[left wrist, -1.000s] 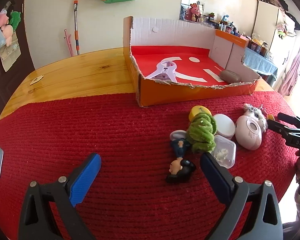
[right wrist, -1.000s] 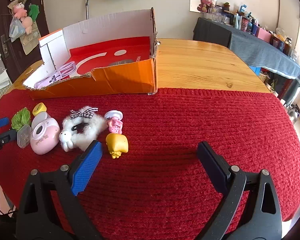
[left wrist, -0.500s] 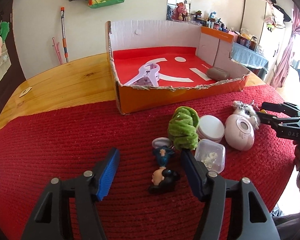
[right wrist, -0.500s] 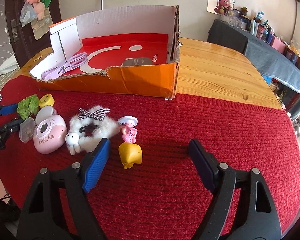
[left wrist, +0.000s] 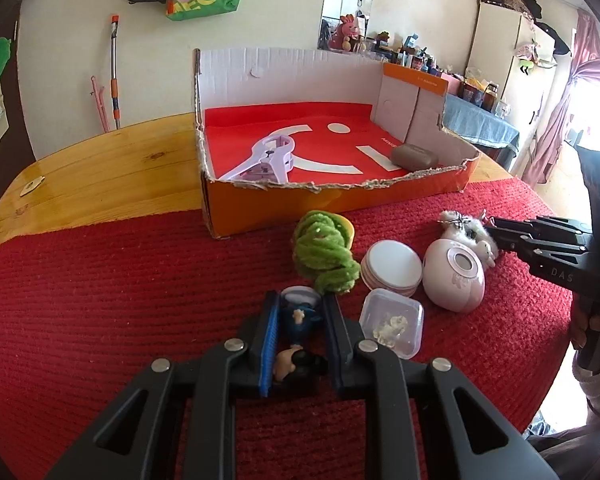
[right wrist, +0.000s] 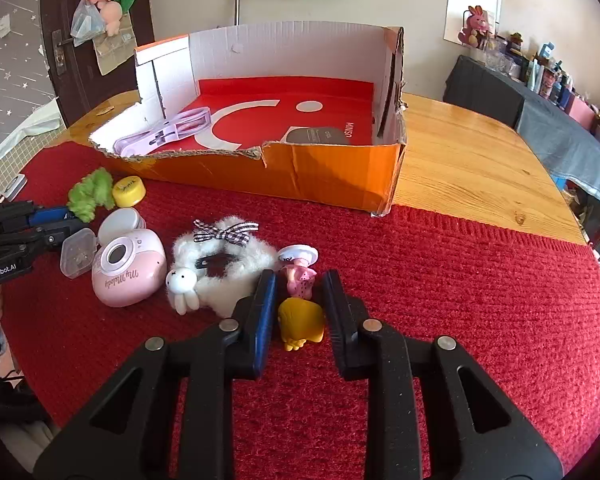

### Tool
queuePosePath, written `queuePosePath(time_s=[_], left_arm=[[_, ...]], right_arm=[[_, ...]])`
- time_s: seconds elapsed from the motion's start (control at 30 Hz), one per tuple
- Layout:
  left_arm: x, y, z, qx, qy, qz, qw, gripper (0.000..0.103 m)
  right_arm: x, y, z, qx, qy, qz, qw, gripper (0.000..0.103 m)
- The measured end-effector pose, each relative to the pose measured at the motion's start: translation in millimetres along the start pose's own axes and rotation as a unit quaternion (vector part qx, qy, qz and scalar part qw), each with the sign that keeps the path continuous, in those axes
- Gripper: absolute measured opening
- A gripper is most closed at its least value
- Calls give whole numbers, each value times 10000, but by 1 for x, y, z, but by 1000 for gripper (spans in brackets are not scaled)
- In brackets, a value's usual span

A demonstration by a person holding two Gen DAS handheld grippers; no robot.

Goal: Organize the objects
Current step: 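Grasp the small figurine with the left tool while the right tool grasps the yellow duck, then carry the figurine and yellow duck into the box and set them down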

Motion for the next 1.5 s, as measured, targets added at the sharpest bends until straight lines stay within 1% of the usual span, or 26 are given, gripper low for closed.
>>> queuePosePath(time_s=[0.27,0.7,1.03,1.27,1.33,1.4,1.5], left_arm=[[3,-2,11,-97,5,98,9999,22],[-3,-8,28,-291,66,26,9996,22],[-5,-17,35,-423,154,26,9990,22],[-9,-29,41,-548,233,18,9982,22],[-10,-34,43,-575,274,24,9980,22],[-14,-42,44,-612,343,-23,9975,22],[-18,-58,42,-690,353,-116,9969,22]], right_arm=[[-7,-2,5,-31,-206,-293,9994,20],[-6,-5,17,-112,-298,-324,9990,20],[-4,-15,25,-214,-381,-337,9985,20],[0,-26,32,-337,-469,-345,9977,20],[0,-30,33,-343,-596,-398,9968,20],[1,-36,35,-370,-656,-413,9963,20],[4,-49,37,-453,-673,-384,9960,20]])
Point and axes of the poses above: each gripper's, at about its wrist camera, not at the fingertips, and z roughly against the way its jaws point, x to its left, y to its underside, the point moved 4 cm from there along -z, roughly the way its jaws point, and after that the axes turned 12 degrees about y, right-handed, at the moved point
